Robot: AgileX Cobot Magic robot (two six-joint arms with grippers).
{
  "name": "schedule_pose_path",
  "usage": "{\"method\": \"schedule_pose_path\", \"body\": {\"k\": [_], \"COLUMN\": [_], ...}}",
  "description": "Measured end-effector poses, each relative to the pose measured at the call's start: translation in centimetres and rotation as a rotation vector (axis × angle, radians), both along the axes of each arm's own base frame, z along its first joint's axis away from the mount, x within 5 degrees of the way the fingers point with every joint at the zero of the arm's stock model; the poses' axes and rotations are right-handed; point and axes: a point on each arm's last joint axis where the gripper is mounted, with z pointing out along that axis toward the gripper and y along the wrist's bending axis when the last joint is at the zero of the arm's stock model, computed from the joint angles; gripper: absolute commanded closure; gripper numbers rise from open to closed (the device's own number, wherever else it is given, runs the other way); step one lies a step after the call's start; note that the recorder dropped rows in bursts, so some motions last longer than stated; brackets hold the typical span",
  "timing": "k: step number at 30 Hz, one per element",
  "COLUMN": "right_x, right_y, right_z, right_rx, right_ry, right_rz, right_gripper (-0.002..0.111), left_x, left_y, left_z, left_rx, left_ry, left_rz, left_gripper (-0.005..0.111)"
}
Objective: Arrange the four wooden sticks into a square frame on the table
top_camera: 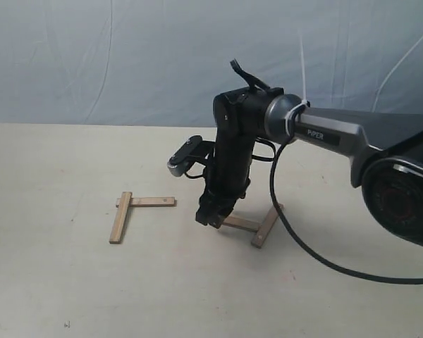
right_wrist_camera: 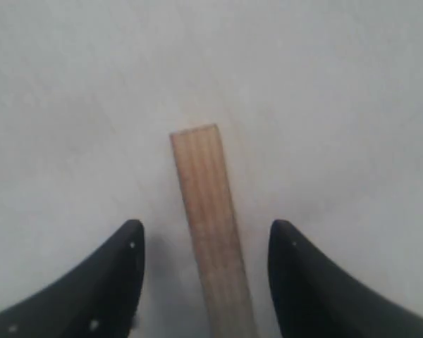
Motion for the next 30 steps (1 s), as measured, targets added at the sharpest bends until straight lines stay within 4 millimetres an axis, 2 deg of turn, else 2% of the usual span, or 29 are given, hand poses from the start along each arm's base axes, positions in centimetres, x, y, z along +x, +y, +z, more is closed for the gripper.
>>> {"method": "schedule_pose_path", "body": {"k": [5,7,9,11,12,17,23,26,30], "right_x": [0.4,0.4,0.4,0.2,0.2,0.9,2.2,1.8,0.3], "right_y": [0.1,0.1,0.1,0.0,0.0,0.3,1.8,3.1,5.2], "right_z": [-1.4,-1.7,-1.6,-1.7,-1.7,-1.3,1.5,2.7,2.9], "right_rx": [-0.016,-0.024,-0.03,-0.036,-0.036,0.012,0.165,0.224,0.258], "right_ry": [-0.005,0.003,0.011,0.03,0.036,0.014,-0.033,-0.032,-0.008], "right_rz": [0.007,0.007,0.008,-0.018,-0.042,-0.298,-0.642,-0.751,-0.804], "right_gripper": [0.058,0.061,0.078,0.103,0.108,0.109,0.109,0.109,0.109], "left_x": [0.0,0.0,0.0,0.0,0.0,0.0,0.0,0.0,0.0], "left_y": [0.0,0.0,0.0,0.0,0.0,0.0,0.0,0.0,0.0], "left_z": [0.0,0.0,0.0,0.0,0.0,0.0,0.0,0.0,0.0], "left_rx": [0.0,0.002,0.017,0.024,0.025,0.025,0.025,0.025,0.025], "left_ry": [0.0,0.0,-0.001,-0.002,-0.002,-0.002,-0.002,-0.002,-0.002], "left_rz": [0.0,0.0,0.001,0.001,0.001,0.001,0.001,0.001,0.001], "left_gripper": [0.107,0.107,0.107,0.107,0.107,0.107,0.107,0.107,0.107]}}
